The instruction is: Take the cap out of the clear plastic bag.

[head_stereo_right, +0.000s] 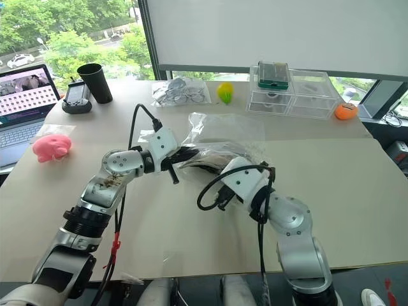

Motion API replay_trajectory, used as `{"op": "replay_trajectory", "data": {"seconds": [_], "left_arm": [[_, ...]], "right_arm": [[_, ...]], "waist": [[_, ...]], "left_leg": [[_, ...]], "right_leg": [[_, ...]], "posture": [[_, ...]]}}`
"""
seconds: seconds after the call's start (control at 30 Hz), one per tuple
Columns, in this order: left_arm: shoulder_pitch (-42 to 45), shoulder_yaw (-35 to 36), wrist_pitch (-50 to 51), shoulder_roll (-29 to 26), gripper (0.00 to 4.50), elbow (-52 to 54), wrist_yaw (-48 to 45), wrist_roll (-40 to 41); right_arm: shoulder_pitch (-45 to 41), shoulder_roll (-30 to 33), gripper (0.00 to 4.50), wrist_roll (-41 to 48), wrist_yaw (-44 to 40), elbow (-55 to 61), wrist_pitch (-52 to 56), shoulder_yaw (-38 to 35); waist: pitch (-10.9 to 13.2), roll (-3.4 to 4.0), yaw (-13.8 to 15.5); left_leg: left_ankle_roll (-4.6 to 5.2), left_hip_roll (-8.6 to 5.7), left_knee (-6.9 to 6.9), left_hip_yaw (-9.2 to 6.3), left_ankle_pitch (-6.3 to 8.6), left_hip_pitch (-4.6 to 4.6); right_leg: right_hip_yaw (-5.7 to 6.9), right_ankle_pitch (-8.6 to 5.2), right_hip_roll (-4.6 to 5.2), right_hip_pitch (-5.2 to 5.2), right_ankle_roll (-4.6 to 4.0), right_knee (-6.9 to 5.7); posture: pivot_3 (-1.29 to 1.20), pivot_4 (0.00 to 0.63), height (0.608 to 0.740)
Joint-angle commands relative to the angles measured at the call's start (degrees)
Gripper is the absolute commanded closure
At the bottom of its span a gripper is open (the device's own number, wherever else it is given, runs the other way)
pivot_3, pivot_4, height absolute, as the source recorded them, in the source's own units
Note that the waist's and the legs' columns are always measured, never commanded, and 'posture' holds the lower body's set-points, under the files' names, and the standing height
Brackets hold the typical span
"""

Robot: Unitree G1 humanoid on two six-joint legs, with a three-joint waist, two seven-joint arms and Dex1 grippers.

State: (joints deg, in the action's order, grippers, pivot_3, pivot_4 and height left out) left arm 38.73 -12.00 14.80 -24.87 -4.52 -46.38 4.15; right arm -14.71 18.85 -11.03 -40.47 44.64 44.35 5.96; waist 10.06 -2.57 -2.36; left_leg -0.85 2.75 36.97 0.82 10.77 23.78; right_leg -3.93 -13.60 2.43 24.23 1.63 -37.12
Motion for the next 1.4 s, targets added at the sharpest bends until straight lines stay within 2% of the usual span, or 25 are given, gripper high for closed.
{"op": "replay_trajectory", "data": {"seconds": [0.03,0.2,0.37,0.57,0.8,0.93,1.03,1.13,1.23,1.3,1.4], "left_arm": [[1.68,0.80,-1.32,-0.18,4.50,0.74,-0.21,-0.05],[1.87,0.89,-1.14,-0.27,4.50,0.91,-0.28,0.00],[2.02,0.98,-1.17,-0.22,4.50,1.06,-0.23,-0.15],[1.90,1.06,-1.20,-0.13,4.50,1.28,-0.07,-0.28],[1.90,1.29,-1.08,-0.05,4.50,1.37,0.24,-0.50],[1.91,1.44,-1.01,-0.11,4.50,1.41,0.43,-0.57],[1.94,1.57,-0.96,-0.23,4.50,1.42,0.60,-0.56],[1.91,1.59,-0.92,-0.32,4.50,1.43,0.69,-0.58],[1.72,1.63,-0.77,-0.45,4.50,1.71,0.71,-0.55],[1.65,1.68,-0.79,-0.57,4.50,1.75,0.68,-0.57],[1.56,1.72,-0.86,-0.75,4.50,1.81,0.59,-0.65]], "right_arm": [[-1.17,-0.24,4.49,5.38,0.06,4.38,3.74,-3.81],[-3.17,-2.23,4.49,16.46,-1.86,8.44,13.34,-10.97],[-6.23,-1.36,4.49,30.63,-6.52,10.40,23.18,-25.11],[-11.00,-4.00,4.49,45.78,-5.75,8.70,31.40,-37.68],[-20.40,-10.13,4.49,62.15,4.46,2.15,35.75,-52.76],[-23.55,-10.61,4.49,75.50,15.22,-4.11,32.40,-58.78],[-26.36,-10.07,4.49,86.06,27.68,-10.01,24.78,-60.62],[-27.00,-9.14,4.49,89.66,37.50,-12.83,17.60,-58.79],[-27.57,-8.21,4.49,93.54,43.55,-14.89,10.79,-56.61],[-28.07,-7.56,4.49,93.05,46.52,-16.15,6.88,-54.50],[-26.81,-5.15,4.49,85.10,45.37,-15.54,3.59,-47.74]], "waist": [[0.00,0.00,0.08],[0.00,0.00,0.09],[0.00,0.00,0.14],[0.00,0.00,-0.04],[0.00,0.01,0.00],[0.02,0.03,0.04],[0.02,0.04,-0.07],[0.02,0.04,-0.15],[0.02,0.04,-0.23],[0.02,0.05,-0.28],[0.03,0.10,-0.31]], "left_leg": [[0.00,0.00,0.00,0.00,0.00,0.01],[0.00,0.00,0.00,0.00,0.00,0.02],[0.00,0.00,0.00,-0.01,0.00,0.03],[0.00,0.00,0.00,-0.01,0.00,0.02],[0.00,0.00,-0.02,-0.03,0.00,0.04],[0.00,-0.01,-0.02,-0.03,0.00,0.07],[0.00,0.00,-0.03,-0.03,0.00,0.07],[0.01,0.00,-0.04,-0.02,0.00,0.07],[0.01,0.00,-0.08,-0.01,0.00,0.08],[0.01,0.00,-0.08,-0.01,0.00,0.08],[0.01,0.00,-0.08,0.00,0.00,0.08]], "right_leg": [[0.00,0.00,0.00,0.00,-0.01,0.00],[0.00,0.03,0.00,0.01,-0.05,-0.01],[0.00,0.05,0.00,0.00,-0.07,0.01],[0.00,0.05,0.00,0.00,-0.09,-0.01],[0.01,0.06,0.01,0.00,-0.10,0.01],[0.00,0.07,0.03,0.03,-0.11,0.00],[0.00,0.08,0.02,0.03,-0.12,0.01],[-0.02,0.08,0.02,0.03,-0.11,0.01],[-0.03,0.08,0.02,0.04,-0.11,0.02],[-0.04,0.08,0.03,0.05,-0.11,0.02],[-0.05,0.08,0.02,0.06,-0.11,0.02]], "posture": [[0.00,0.150,0.740],[0.00,0.150,0.740],[0.00,0.150,0.740],[0.00,0.150,0.740],[0.00,0.150,0.740],[0.00,0.150,0.740],[0.00,0.150,0.740],[0.00,0.150,0.740],[0.00,0.150,0.740],[0.00,0.150,0.740],[0.00,0.150,0.740]]}}
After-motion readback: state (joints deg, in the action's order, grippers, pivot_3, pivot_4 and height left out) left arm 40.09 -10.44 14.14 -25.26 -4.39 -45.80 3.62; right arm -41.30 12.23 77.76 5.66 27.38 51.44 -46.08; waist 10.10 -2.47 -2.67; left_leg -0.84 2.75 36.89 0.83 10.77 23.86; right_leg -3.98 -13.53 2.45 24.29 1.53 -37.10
